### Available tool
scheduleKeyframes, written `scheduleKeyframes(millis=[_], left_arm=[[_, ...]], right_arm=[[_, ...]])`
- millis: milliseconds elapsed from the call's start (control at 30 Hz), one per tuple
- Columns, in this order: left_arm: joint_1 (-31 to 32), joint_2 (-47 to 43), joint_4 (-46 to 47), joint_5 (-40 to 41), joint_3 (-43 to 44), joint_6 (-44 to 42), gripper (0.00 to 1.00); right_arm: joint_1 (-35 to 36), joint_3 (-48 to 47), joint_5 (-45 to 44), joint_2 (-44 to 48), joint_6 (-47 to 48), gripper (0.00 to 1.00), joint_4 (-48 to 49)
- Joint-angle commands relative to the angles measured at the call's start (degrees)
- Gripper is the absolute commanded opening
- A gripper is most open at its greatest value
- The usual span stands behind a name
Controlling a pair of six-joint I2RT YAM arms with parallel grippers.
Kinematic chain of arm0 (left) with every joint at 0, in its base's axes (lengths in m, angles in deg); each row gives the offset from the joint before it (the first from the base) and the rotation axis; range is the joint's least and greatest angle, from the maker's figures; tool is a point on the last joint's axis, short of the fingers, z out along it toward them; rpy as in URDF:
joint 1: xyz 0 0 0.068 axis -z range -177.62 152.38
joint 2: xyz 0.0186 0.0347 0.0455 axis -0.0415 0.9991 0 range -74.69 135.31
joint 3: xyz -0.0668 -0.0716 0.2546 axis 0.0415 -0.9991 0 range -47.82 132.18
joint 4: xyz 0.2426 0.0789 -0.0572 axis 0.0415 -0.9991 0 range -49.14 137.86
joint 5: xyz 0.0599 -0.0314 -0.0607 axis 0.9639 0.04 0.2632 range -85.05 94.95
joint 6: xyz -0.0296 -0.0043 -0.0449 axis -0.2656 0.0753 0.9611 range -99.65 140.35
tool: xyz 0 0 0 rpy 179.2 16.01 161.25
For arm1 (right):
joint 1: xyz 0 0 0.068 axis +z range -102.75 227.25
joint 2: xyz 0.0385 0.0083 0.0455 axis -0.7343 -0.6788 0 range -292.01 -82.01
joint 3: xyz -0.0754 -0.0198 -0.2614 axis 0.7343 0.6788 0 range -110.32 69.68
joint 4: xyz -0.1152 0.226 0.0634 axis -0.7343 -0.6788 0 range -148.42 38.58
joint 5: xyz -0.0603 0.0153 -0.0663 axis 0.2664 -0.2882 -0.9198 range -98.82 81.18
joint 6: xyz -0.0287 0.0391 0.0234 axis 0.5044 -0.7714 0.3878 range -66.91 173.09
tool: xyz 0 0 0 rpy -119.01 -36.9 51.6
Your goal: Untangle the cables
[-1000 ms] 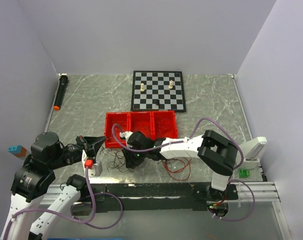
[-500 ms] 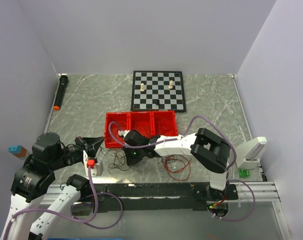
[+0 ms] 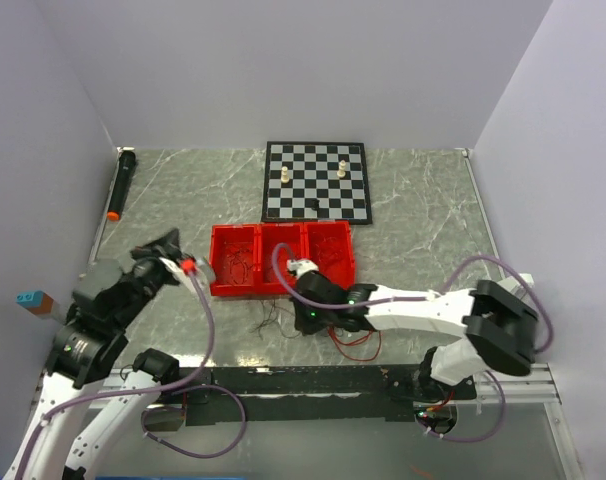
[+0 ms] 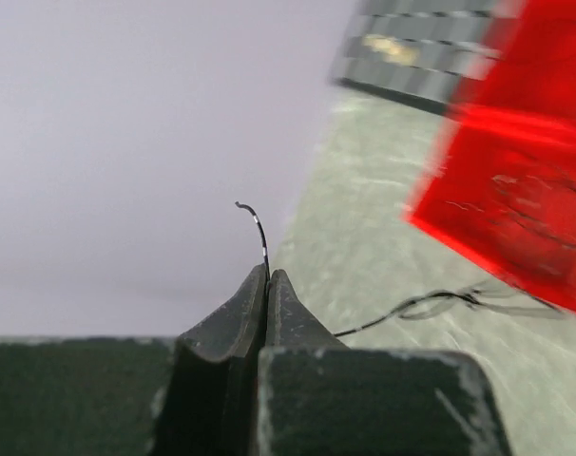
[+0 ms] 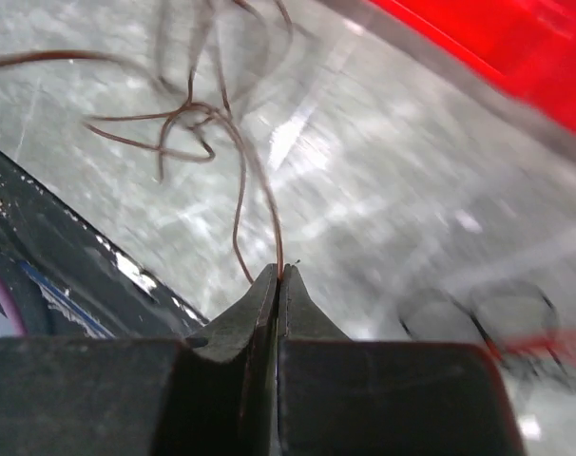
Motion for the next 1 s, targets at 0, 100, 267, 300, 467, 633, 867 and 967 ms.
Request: scheduleKeyframes(millis=[0, 100, 267, 300, 467, 633, 867, 967], left_arm=[[-1.37, -3.26, 17.42, 17.38, 9.64, 16.38, 0.01], [-1.36, -0.44, 21.12, 20.47, 13.94, 21.31, 0.01], [-1.37, 1.58, 26.30, 22.84, 19.40, 24.30, 0.01], [-1.37, 2.29, 26.14, 22.67, 20.97, 24.74, 0.01], [-1.37, 4.93, 13.60, 5.24, 28.80, 28.61, 0.15], [-1.37, 5.02, 4.88, -11.41, 28.99, 30.37, 0.28], [-1.37, 8.53, 0.47, -17.40, 27.76, 31.69, 0.12], [-1.45, 8.36, -1.79, -21.17, 24.25, 29.25, 0.01]], right_arm=[[-0.26, 5.21, -7.18, 6.63, -6.05, 0.00, -4.88], [-0.26, 8.02, -9.02, 8.13, -8.60, 0.00, -7.78], [-0.26, 9.88, -10.61, 9.89, -10.72, 0.00, -9.81], [-0.26, 9.96, -10.69, 9.63, -10.54, 0.00, -9.99], [-0.26, 11.36, -10.08, 11.82, -8.96, 0.00, -6.75], [0.61, 15.32, -7.97, 21.48, -3.26, 0.00, 2.48], [0.88, 16.65, -5.60, 29.93, 3.69, 0.00, 8.91], [0.97, 15.50, -4.72, 28.53, 4.40, 0.00, 8.47]])
